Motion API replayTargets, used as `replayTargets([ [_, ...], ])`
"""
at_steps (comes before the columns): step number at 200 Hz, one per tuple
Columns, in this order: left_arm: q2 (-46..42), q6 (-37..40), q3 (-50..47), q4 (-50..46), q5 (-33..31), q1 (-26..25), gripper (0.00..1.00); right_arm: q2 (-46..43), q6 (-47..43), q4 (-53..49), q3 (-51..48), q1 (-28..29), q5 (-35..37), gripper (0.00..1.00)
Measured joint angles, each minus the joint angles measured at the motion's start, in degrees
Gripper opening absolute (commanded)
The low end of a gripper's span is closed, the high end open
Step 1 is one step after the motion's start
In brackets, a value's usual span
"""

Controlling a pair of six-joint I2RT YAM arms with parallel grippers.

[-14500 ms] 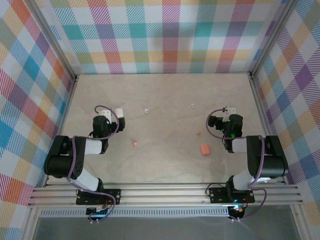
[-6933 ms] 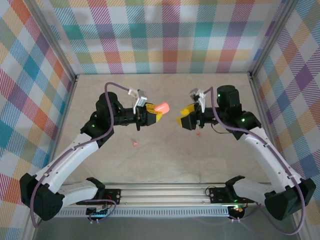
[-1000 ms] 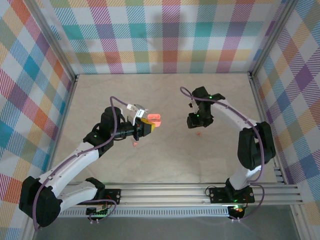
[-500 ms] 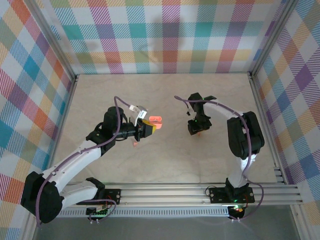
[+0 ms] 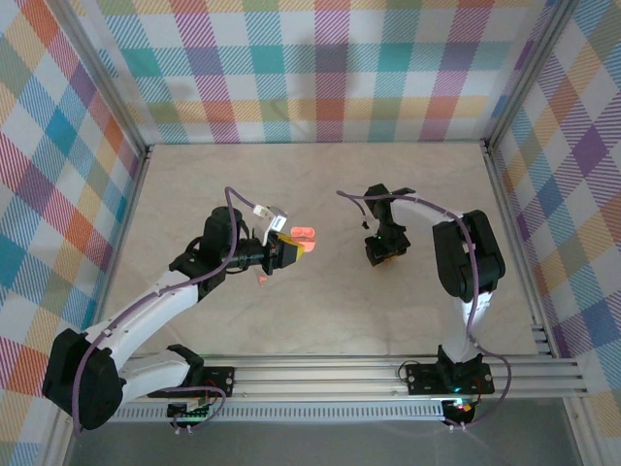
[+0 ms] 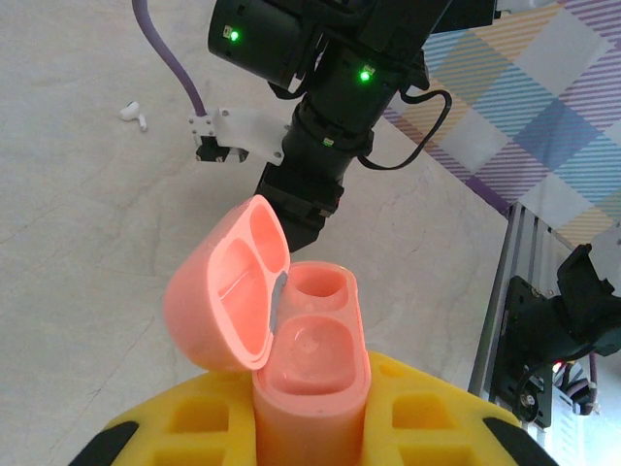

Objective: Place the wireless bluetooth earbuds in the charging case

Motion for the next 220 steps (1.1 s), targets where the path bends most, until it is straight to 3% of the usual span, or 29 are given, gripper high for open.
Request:
replayTargets([
  [62,-0.70,-0.02,-0.33,-0.04,-0.02,0.00,0.00,0.09,0.07,0.00,0.09,0.00,-0.11,0.30],
  [166,-1.29,-0.02,-0.94,0.02,0.00,0.00,0.00,-0.37,2.01,-0.04,0.74,-0.28,-1.99,0.26],
  [220,-1.25,-0.07,-1.66,1.16,-0.02,0.00,0.00,-8.96,3.72,-0.22,0.74,-0.28,-2.69,0.22],
])
